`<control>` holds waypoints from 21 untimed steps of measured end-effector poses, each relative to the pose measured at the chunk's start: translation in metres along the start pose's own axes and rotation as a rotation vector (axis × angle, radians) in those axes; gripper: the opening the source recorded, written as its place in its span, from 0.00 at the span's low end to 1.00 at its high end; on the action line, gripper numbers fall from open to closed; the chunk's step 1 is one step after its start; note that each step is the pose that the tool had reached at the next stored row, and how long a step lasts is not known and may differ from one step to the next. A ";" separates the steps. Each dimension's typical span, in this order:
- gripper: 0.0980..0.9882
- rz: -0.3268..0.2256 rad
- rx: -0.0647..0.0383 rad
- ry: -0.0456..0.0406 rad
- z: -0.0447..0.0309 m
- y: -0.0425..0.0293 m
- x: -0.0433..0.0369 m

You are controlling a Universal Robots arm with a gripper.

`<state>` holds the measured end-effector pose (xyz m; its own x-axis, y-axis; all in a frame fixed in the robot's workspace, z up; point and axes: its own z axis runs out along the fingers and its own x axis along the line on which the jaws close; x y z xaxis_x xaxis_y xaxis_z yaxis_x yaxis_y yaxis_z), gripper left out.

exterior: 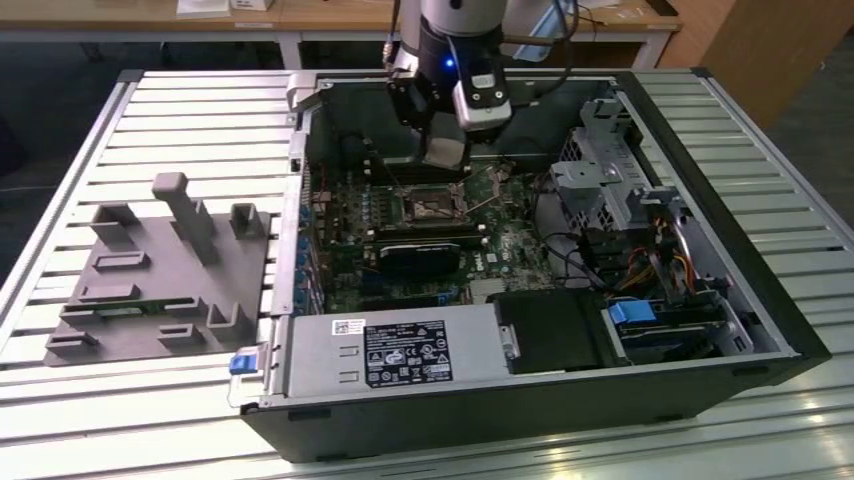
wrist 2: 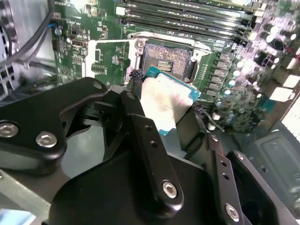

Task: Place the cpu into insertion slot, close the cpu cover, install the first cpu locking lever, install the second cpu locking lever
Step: 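Place the cpu into insertion slot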

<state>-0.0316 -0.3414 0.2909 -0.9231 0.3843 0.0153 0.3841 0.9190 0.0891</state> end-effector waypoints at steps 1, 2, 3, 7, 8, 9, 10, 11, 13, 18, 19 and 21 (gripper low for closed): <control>0.50 0.015 0.000 -0.0014 0.0005 0.0000 0.0000; 0.50 0.030 -0.001 -0.0027 0.0009 -0.0001 0.0000; 0.50 0.046 -0.001 -0.0041 0.0014 -0.0001 0.0000; 0.50 0.108 -0.002 -0.0097 0.0034 -0.0003 0.0000; 0.50 0.124 -0.002 -0.0111 0.0039 -0.0004 0.0000; 0.50 0.141 -0.002 -0.0126 0.0045 -0.0004 0.0000; 0.50 0.159 -0.003 -0.0142 0.0051 -0.0005 0.0000; 0.50 0.177 -0.003 -0.0158 0.0057 -0.0005 0.0000; 0.50 0.214 -0.003 -0.0192 0.0069 -0.0007 0.0000; 0.50 0.304 -0.005 -0.0272 0.0102 -0.0009 -0.0001; 0.50 0.323 -0.005 -0.0289 0.0109 -0.0010 -0.0001; 0.50 0.359 -0.006 -0.0321 0.0123 -0.0011 -0.0001</control>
<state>-0.0317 -0.3414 0.2786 -0.7283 0.6851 0.0153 0.6835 0.7245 0.0891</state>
